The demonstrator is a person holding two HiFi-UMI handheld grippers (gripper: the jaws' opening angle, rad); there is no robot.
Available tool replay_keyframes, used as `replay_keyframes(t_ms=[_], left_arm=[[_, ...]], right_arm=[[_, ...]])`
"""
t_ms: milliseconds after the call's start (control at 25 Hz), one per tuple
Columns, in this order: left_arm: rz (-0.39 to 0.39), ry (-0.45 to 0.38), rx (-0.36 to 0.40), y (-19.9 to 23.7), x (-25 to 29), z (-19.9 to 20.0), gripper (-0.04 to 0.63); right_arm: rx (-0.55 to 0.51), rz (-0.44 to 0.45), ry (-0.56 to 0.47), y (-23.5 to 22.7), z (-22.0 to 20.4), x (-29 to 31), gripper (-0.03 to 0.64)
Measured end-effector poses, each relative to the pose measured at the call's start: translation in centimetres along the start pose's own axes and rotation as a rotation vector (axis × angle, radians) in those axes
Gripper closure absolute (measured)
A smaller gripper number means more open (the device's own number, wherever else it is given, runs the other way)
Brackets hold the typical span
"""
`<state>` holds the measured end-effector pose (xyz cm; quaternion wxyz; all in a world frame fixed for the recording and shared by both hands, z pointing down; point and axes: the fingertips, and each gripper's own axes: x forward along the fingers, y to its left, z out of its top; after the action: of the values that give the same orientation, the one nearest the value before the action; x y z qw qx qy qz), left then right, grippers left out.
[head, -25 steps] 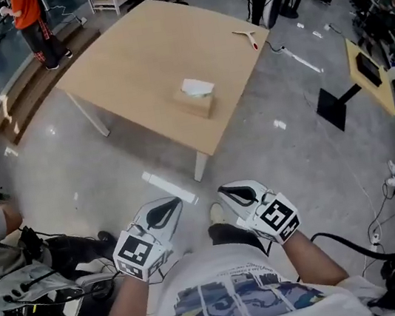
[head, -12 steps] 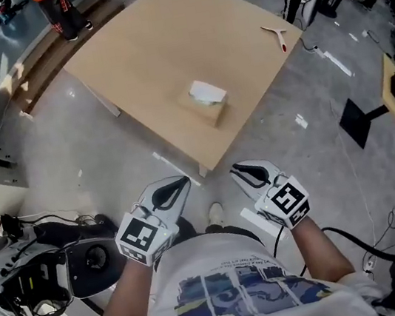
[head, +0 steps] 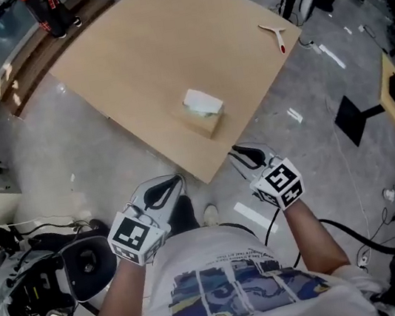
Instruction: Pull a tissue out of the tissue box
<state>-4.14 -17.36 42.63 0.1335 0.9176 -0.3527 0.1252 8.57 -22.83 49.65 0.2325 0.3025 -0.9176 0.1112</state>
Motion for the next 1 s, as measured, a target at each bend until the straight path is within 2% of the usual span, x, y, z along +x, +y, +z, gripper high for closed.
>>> replay_keyframes(t_ms=[200,440,720,1000], left_arm=[[-0.051,-0.005,0.006,2.6,1.8,1.6,0.592],[-0.083,0.005,0.014,6.3,2.9,2.0,0.592],[-0.104,0.02,0.009,10.0,4.2,2.3,0.592],[-0.132,0.047,-0.007,12.1,5.1,2.5,0.592]], right_arm=[[0.019,-0.047,0.049,-3.9,0.3,2.7,0.546],[0.101,-0.06,0.076,-8.0,-0.5,7.3,0.505],[0.229,-0.078,0.109,-12.7,-1.9,11.8,0.471],[0.414,-0.07,0.124,-15.2,-3.2,14.7,0.453]])
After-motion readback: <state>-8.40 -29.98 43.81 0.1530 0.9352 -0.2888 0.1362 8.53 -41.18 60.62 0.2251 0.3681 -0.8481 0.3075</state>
